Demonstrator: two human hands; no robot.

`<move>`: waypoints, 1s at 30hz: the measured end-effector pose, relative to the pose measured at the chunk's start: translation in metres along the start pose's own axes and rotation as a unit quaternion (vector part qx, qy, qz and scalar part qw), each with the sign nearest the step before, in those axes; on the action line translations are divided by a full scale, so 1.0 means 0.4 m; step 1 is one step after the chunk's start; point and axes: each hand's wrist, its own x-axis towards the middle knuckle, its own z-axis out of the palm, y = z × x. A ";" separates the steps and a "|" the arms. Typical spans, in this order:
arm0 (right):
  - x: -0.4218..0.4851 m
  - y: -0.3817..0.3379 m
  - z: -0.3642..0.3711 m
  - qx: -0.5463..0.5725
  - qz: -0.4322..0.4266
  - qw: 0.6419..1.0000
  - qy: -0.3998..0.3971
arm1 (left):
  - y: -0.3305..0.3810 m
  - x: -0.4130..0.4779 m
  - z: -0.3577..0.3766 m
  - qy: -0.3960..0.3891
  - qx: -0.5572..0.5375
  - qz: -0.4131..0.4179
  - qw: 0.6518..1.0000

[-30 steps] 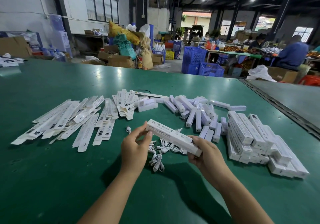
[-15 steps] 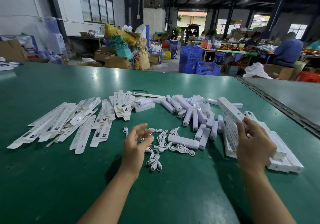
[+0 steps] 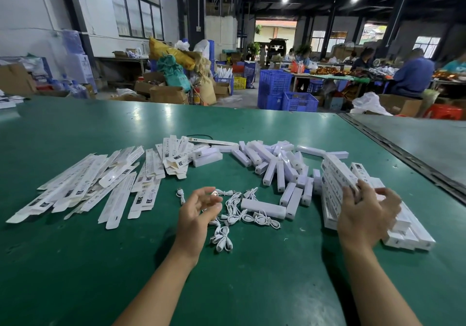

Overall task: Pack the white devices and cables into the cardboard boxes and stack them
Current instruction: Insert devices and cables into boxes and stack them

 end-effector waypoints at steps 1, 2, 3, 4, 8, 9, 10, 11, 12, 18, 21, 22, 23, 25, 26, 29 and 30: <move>-0.004 -0.004 -0.001 -0.008 -0.006 1.000 0.001 | -0.001 0.000 0.000 0.000 0.001 -0.001 1.000; -0.011 -0.011 -0.002 -0.016 -0.020 1.000 0.006 | -0.003 0.001 -0.001 0.000 0.000 -0.003 1.000; -0.021 -0.022 -0.002 -0.019 -0.048 0.999 0.016 | -0.003 0.002 0.000 0.002 0.000 -0.004 1.000; -0.035 -0.034 -0.001 -0.014 -0.091 0.995 0.026 | -0.003 0.003 0.000 0.006 0.001 -0.002 1.000; -0.126 -0.099 0.014 0.068 -0.282 0.957 -0.014 | -0.014 0.008 0.001 0.054 0.026 0.022 0.998; -0.151 -0.109 0.017 0.081 -0.318 0.944 -0.034 | -0.020 0.009 0.002 0.070 0.055 0.032 0.995; -0.173 -0.116 0.020 0.091 -0.343 0.933 -0.056 | -0.026 0.012 0.003 0.087 0.091 0.043 0.991; -0.190 -0.119 0.022 0.097 -0.359 0.925 -0.078 | -0.032 0.016 0.004 0.102 0.125 0.058 0.985; -0.201 -0.120 0.025 0.099 -0.369 0.919 -0.099 | -0.036 0.020 0.005 0.117 0.158 0.073 0.978; -0.219 -0.111 0.025 0.090 -0.346 0.912 -0.200 | -0.053 0.090 -0.042 0.137 0.522 0.123 0.833; -0.219 -0.101 0.018 0.113 -0.309 0.904 -0.274 | -0.053 0.137 -0.110 0.091 0.664 -0.039 0.741; -0.219 -0.099 0.017 0.120 -0.301 0.899 -0.295 | -0.053 0.145 -0.127 0.085 0.668 -0.098 0.733; -0.218 -0.098 0.017 0.125 -0.297 0.894 -0.310 | -0.054 0.148 -0.136 0.083 0.664 -0.141 0.730; -0.219 -0.101 0.018 0.125 -0.300 0.884 -0.335 | -0.057 0.145 -0.133 0.084 0.671 -0.159 0.719; -0.220 -0.104 0.018 0.121 -0.303 0.880 -0.346 | -0.055 0.142 -0.128 0.088 0.680 -0.145 0.714; -0.220 -0.108 0.017 0.117 -0.301 0.868 -0.378 | -0.042 0.128 -0.116 0.108 0.690 -0.056 0.714; -0.221 -0.107 0.018 0.116 -0.300 0.864 -0.386 | -0.040 0.122 -0.114 0.100 0.689 -0.034 0.717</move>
